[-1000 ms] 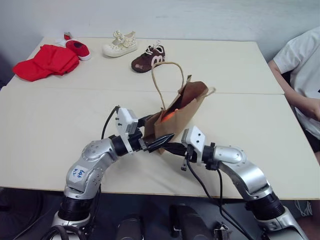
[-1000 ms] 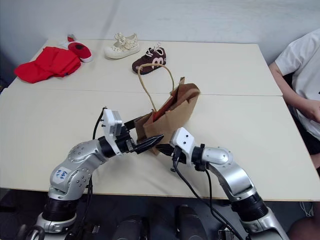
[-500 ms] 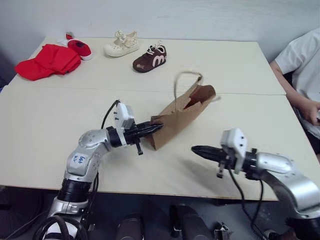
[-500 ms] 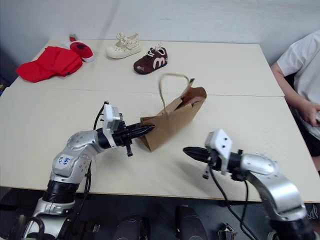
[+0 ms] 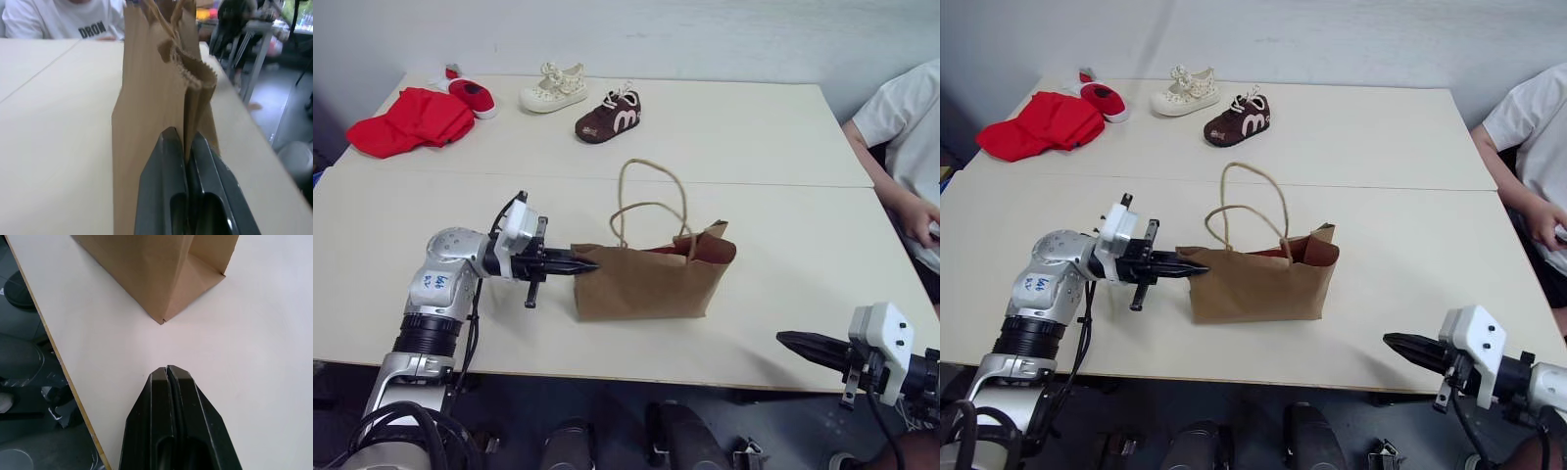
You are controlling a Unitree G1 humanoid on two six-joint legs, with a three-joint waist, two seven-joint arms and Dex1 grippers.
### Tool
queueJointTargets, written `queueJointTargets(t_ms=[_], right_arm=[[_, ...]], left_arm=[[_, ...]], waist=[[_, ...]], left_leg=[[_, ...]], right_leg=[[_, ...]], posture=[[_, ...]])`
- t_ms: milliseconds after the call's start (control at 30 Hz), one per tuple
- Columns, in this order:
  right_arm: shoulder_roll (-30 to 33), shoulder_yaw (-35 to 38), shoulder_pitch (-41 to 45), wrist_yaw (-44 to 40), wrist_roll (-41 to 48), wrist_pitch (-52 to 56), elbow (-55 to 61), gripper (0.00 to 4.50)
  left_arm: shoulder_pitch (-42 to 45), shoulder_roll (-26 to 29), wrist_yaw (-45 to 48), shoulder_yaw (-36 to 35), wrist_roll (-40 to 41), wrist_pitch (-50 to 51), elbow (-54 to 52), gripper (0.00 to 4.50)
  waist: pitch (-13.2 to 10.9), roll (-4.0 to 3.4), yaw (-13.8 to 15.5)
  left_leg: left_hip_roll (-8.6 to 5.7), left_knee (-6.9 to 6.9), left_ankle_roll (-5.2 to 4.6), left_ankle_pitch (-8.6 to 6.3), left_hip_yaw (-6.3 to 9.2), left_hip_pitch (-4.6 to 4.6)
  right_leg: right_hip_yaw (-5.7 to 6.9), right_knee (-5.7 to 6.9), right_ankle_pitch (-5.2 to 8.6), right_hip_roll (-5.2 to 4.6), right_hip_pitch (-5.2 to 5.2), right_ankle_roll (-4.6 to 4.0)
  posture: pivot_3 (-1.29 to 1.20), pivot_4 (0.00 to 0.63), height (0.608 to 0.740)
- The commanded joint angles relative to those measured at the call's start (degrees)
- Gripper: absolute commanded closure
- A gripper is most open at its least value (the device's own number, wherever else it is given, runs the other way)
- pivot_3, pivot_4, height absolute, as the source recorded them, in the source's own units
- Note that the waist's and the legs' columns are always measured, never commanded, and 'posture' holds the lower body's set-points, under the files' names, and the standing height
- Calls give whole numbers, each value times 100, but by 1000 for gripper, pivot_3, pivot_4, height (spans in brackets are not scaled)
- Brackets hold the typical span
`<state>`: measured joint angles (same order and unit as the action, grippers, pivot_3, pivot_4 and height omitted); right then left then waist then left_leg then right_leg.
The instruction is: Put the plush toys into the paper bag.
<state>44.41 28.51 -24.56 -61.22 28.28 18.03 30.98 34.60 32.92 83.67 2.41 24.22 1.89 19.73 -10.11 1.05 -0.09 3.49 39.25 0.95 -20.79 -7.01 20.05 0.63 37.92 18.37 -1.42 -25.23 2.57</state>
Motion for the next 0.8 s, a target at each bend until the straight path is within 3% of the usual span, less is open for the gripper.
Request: queueJointTargets(t_ms=[33, 133, 233, 400, 567, 600, 800], right_arm=[[-104, -90, 54, 35, -5, -288, -17, 4500], [-86, -124, 137, -34, 354, -20, -87, 4500], [196, -168, 184, -219, 627, 422, -126, 3913], [365, -93, 824, -443, 160, -523, -902, 2153], [543, -227, 1601, -1324, 13, -1732, -2156, 329], [632, -285, 1789, -1441, -54, -1886, -2415, 52], [1029, -723, 2973, -2267, -228, -2660, -3789, 18]], left_arm=[[-63, -20, -170, 53, -293, -319, -57, 4468], [-216, 67, -498, -73, -224, 91, -424, 4074], [-585, 362, -722, -249, -168, 440, -977, 3275], [-1702, 1019, -1101, -950, 33, 776, -1888, 1631], [-3108, 1279, -1581, -2057, 279, 970, -2797, 40], [-3339, 1269, -1700, -2261, 256, 902, -2879, 0], [-4415, 1247, -2320, -3103, -181, 503, -2909, 0]], waist=[[0, 0, 4], [0, 0, 4], [0, 0, 1], [1, 0, -116], [0, 1, -139], [-2, -3, -146], [-4, -6, -151]], left_leg=[[0, 0, 0, 0, -1, -1], [-1, 2, -1, 0, 1, -1], [3, 2, -1, 0, 1, -1], [10, -7, 0, -1, 1, -12], [9, -12, -6, -5, 3, -26], [10, -15, -7, -8, 1, -34], [11, -20, -15, -18, -2, -89]], right_leg=[[-1, 1, 0, -1, 0, 0], [-1, 3, -1, -5, 0, 1], [-2, 6, -1, -6, -1, 1], [-6, 10, 3, -5, -1, -6], [-4, 1, 3, -8, 17, -6], [-5, -3, 3, -8, 25, -6], [-2, -14, 4, -13, 82, -7]], posture=[[0, 150, 740], [0, 150, 740], [0, 150, 740], [0, 150, 740], [0, 150, 740], [0, 150, 740], [0, 150, 740]])
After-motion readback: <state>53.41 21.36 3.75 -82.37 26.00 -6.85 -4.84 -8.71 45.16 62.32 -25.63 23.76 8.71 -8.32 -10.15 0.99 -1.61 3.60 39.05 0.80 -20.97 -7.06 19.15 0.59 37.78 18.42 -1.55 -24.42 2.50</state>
